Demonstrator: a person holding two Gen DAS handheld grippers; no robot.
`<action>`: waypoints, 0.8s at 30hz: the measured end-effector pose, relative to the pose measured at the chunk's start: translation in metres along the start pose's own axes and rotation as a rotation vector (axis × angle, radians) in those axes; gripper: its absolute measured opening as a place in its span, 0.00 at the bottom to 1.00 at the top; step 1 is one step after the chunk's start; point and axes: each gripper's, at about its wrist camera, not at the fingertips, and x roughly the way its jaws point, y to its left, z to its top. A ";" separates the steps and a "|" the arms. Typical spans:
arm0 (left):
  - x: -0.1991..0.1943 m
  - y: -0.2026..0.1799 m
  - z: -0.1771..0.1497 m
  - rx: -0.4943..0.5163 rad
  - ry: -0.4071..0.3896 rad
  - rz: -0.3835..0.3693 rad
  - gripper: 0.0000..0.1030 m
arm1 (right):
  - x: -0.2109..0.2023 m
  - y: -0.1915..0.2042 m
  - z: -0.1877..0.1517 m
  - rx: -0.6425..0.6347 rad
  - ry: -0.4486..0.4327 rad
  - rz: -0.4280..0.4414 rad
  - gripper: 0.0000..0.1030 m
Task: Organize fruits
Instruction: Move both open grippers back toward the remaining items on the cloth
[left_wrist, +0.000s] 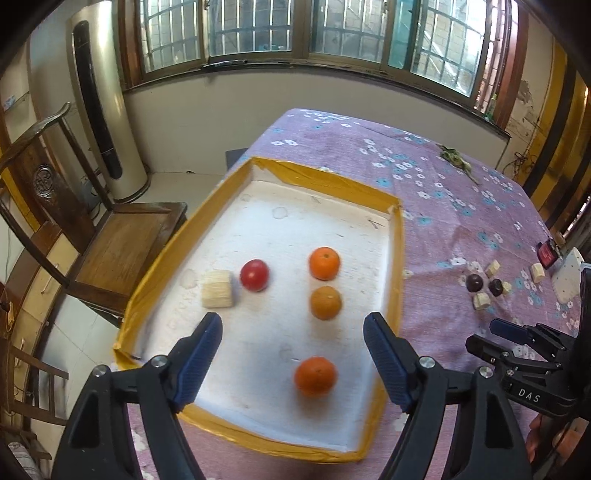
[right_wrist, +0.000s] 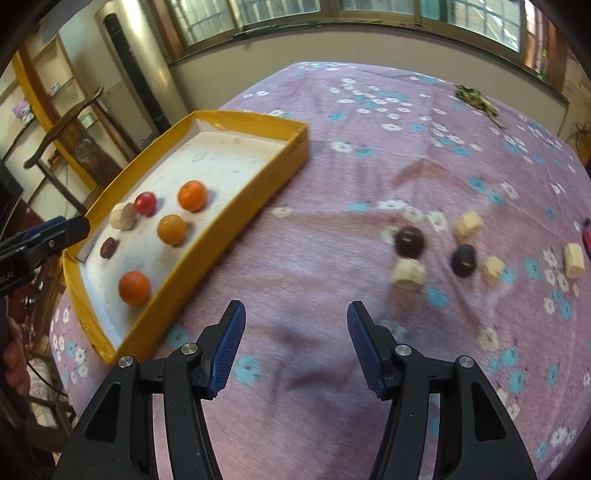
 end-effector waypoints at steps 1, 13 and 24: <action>0.001 -0.005 0.001 0.004 0.007 -0.012 0.79 | -0.004 -0.009 -0.003 0.018 -0.006 -0.012 0.55; 0.034 -0.088 0.018 0.138 0.063 -0.107 0.79 | -0.033 -0.116 -0.028 0.210 -0.060 -0.132 0.56; 0.061 -0.163 0.000 0.317 0.164 -0.174 0.79 | 0.003 -0.130 0.000 0.053 -0.081 -0.163 0.55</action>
